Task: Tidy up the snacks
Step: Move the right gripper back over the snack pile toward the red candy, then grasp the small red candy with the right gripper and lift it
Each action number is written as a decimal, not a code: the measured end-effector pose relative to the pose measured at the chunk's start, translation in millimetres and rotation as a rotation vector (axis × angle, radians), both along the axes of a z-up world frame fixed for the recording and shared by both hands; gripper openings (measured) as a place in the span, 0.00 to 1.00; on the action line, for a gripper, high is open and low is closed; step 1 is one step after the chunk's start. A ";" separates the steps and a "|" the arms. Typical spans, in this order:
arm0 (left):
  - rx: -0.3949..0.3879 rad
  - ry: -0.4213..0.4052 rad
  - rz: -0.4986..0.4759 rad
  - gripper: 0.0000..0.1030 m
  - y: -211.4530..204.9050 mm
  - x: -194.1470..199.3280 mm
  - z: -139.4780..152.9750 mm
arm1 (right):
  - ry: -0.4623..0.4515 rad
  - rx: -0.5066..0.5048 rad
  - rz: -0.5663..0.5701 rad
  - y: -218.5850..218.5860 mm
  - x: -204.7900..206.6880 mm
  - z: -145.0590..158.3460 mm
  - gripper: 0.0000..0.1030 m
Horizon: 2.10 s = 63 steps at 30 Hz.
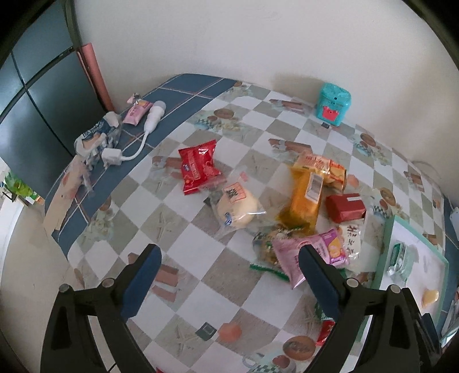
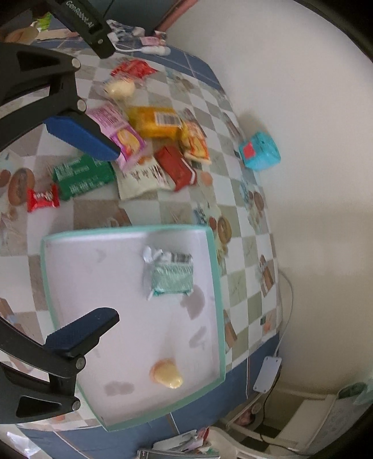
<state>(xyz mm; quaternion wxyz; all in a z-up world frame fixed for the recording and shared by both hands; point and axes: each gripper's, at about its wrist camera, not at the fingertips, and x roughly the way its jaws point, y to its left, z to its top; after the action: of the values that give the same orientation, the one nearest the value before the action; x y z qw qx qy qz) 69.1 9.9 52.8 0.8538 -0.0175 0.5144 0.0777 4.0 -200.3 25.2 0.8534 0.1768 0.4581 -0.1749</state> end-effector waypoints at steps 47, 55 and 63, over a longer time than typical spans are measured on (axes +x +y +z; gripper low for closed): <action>-0.214 0.328 -0.017 0.94 -9.8 10.7 -93.5 | 0.217 0.106 0.125 26.6 8.4 -56.4 0.61; -0.228 0.333 -0.003 0.94 -7.5 9.8 -95.8 | 0.232 0.128 0.171 35.5 3.6 -60.2 0.50; -0.245 0.332 0.001 0.94 -4.3 7.6 -97.5 | 0.296 0.119 0.204 44.8 5.2 -79.6 0.37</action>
<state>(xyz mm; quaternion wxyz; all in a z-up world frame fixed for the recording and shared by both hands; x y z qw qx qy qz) 76.7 5.6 -44.7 0.7489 -0.1085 0.6535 0.0167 9.2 -155.5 -54.4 0.7781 0.1519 0.6037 -0.0839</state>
